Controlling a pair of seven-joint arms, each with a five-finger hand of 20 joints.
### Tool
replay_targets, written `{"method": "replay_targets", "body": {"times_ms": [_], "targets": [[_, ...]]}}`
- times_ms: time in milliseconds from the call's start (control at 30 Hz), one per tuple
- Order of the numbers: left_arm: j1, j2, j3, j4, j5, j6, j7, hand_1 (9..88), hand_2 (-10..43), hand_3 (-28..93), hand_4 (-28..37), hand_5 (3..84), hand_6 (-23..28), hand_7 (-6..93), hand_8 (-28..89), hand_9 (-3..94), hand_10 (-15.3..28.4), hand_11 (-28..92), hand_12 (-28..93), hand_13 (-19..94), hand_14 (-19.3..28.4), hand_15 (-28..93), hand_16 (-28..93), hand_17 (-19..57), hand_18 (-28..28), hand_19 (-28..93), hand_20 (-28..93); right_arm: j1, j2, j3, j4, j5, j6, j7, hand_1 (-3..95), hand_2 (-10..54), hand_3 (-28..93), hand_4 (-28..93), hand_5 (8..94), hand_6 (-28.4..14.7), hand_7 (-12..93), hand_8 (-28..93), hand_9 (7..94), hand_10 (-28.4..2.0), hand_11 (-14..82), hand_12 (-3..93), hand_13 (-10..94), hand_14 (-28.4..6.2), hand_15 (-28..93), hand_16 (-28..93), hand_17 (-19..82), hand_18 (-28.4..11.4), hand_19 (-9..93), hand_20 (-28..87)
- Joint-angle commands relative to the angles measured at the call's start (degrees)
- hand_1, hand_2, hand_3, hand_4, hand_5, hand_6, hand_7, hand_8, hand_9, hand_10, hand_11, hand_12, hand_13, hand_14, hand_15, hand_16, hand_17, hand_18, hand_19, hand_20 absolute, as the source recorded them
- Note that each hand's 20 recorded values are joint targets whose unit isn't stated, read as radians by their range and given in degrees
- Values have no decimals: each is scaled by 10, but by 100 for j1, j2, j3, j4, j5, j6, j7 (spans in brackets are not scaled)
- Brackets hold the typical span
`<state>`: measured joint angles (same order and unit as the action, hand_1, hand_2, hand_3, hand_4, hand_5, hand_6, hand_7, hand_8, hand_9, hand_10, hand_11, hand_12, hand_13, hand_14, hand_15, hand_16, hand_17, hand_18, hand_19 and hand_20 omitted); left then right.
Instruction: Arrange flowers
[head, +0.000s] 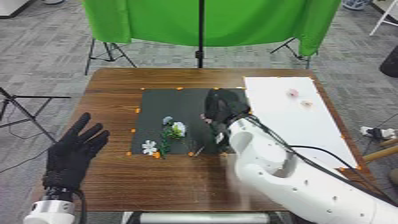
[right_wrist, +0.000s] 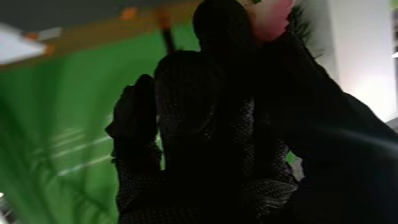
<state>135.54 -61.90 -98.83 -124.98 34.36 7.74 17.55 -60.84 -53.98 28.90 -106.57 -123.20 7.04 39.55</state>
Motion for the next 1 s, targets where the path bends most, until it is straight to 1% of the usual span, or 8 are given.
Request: {"method": "replay_targets", "body": {"times_ms": [33, 133, 267, 300, 533, 633, 700, 1000], "targets": [[4, -93, -8, 22, 59, -76, -112, 245, 56, 796, -246, 338, 77, 67, -80, 314, 199, 182, 85, 225, 283, 437, -100, -100, 284, 570, -51, 34, -207, -376, 310, -400, 130, 2, 587, -95, 703, -283, 833, 14, 231, 29, 917, -66, 163, 388, 733, -41, 662, 298, 294, -206, 862, 420], [-10, -108, -6, 26, 81, -99, -112, 245, 56, 795, -244, 337, 76, 66, -79, 313, 200, 183, 85, 222, 283, 438, -102, -100, 284, 572, -56, -3, -213, -326, 316, -323, -19, 30, 580, -95, 704, -283, 821, 13, 223, 21, 908, -68, 174, 393, 723, -46, 673, 293, 287, -208, 856, 420], [42, 27, 36, 28, -28, -1, 35, 243, 56, 797, -243, 337, 77, 66, -78, 313, 201, 185, 86, 219, 284, 439, -101, -102, 284, 576, -62, -97, -240, -152, 241, -279, -525, -82, 546, -95, 699, -283, 770, 4, 207, 3, 875, -75, 211, 389, 694, -65, 712, 264, 272, -212, 851, 428], [16, 22, 41, 40, -25, -15, 16, 242, 57, 799, -243, 335, 78, 69, -78, 310, 202, 188, 87, 216, 284, 443, -101, -105, 284, 578, -64, -64, -219, -201, 242, -340, -563, -80, 535, -95, 700, -283, 755, 1, 201, 0, 866, -78, 223, 386, 688, -70, 724, 248, 268, -214, 850, 434], [10, -12, 49, 35, -11, 12, 9, 257, 58, 805, -242, 335, 78, 73, -81, 310, 202, 190, 84, 214, 284, 443, -105, -106, 284, 582, -72, -189, -223, 76, 83, -330, -942, -162, 402, -95, 749, -283, 662, -9, 160, -123, 742, -118, 450, 227, 645, -99, 783, 204, 240, -231, 839, 464], [46, -40, 44, 19, 1, 19, 17, 264, 57, 801, -231, 339, 79, 68, -81, 315, 200, 184, 83, 221, 283, 437, -105, -102, 284, 580, -77, -139, -73, 62, -49, -346, -682, -106, 358, -95, 733, -283, 644, -14, 154, -122, 720, -130, 467, 210, 631, -113, 790, 202, 232, -239, 834, 467], [97, 26, 57, 12, -50, 54, 83, 266, 57, 799, -228, 340, 79, 67, -80, 317, 200, 182, 83, 223, 282, 435, -103, -101, 284, 581, -79, -125, 23, 142, -166, -331, -685, -138, 339, -95, 731, -283, 639, -21, 147, -120, 718, -136, 477, 207, 631, -119, 796, 199, 233, -243, 834, 469], [92, -53, 61, -2, -5, 55, 62, 265, 56, 799, -227, 343, 81, 65, -81, 319, 199, 186, 83, 228, 282, 441, -103, -99, 284, 583, -80, -101, 418, 539, -604, -48, -230, -234, 315, -95, 719, -282, 639, -26, 141, -114, 710, -144, 559, 221, 638, -125, 825, 204, 239, -256, 841, 484]]}}
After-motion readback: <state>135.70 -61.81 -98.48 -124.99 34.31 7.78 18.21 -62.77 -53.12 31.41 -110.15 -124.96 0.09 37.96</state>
